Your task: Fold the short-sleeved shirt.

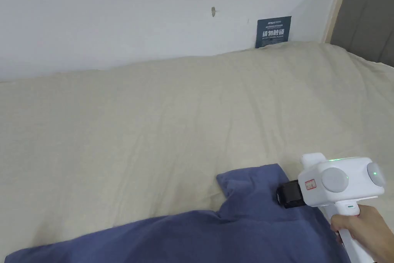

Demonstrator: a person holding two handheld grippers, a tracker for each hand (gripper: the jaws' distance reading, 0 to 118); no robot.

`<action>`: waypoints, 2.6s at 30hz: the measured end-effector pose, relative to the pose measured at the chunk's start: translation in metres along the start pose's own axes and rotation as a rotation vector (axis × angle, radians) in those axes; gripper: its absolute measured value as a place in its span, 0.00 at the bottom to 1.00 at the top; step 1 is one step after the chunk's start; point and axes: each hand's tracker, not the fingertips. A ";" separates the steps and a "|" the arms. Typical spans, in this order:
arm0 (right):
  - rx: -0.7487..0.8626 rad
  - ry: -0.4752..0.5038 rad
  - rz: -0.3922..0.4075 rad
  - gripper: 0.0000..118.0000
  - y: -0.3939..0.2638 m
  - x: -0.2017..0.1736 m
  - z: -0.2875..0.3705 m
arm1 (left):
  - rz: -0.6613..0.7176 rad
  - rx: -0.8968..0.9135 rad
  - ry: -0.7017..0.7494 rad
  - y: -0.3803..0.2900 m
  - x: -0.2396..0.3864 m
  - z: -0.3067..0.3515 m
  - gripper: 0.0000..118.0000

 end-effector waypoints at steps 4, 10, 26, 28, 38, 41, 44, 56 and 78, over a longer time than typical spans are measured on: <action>0.020 -0.007 0.087 0.29 -0.004 -0.014 0.018 | -0.001 -0.012 0.003 -0.004 -0.001 -0.001 0.00; 0.016 -0.028 0.197 0.06 -0.008 -0.028 0.026 | -0.019 -0.027 0.006 -0.006 -0.001 -0.004 0.00; 0.090 0.019 0.188 0.06 0.003 -0.033 0.061 | -0.078 -0.103 0.155 0.037 -0.046 -0.081 0.92; 0.090 0.015 0.198 0.06 0.003 -0.033 0.060 | -0.059 -0.092 0.154 0.042 -0.051 -0.087 0.92; 0.085 0.021 0.190 0.06 0.003 -0.036 0.056 | -0.006 -0.119 0.183 0.043 -0.052 -0.116 0.59; 0.084 0.029 0.175 0.06 0.006 -0.035 0.055 | -0.039 -0.113 0.180 0.046 -0.051 -0.103 0.02; 0.088 0.045 0.152 0.06 0.006 -0.033 0.056 | 0.004 -0.119 0.147 0.047 -0.050 -0.095 0.02; 0.146 0.094 0.129 0.06 0.008 -0.024 0.110 | 0.018 -0.016 0.065 0.066 -0.042 -0.026 0.02; -0.041 0.090 0.173 0.06 -0.210 -0.002 0.189 | 0.007 -0.074 0.012 -0.136 -0.057 0.130 0.02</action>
